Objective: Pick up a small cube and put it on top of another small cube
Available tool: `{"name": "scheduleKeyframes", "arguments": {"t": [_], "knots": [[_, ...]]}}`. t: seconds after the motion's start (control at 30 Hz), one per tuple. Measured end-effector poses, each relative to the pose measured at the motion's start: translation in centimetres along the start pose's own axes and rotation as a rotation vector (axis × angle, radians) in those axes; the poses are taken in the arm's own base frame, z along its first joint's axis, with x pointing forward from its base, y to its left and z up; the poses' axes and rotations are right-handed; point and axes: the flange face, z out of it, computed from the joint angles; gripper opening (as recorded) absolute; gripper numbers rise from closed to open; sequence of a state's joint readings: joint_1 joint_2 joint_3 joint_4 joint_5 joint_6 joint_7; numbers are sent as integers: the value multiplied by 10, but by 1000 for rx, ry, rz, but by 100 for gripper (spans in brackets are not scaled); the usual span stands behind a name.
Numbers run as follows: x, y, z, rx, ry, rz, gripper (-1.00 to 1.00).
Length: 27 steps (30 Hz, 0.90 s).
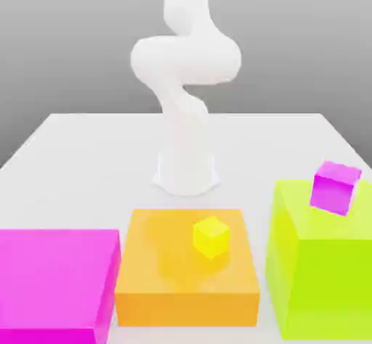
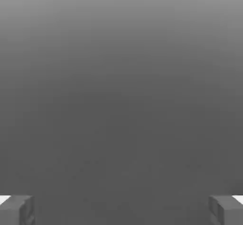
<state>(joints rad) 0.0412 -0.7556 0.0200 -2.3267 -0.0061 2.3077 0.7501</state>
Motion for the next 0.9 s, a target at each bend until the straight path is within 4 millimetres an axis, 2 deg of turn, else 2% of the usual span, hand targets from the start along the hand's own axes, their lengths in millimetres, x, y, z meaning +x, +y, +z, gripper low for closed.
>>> {"name": "scheduleKeyframes", "arguments": {"t": [0.23,0.43,0.67,0.9], "knots": [[-67,-31,87,23,-154,-386,0],[-147,-51,145,71,-268,-739,0],[-258,-57,191,152,-384,-1170,0],[-367,-31,220,253,-493,-1592,0]]}}
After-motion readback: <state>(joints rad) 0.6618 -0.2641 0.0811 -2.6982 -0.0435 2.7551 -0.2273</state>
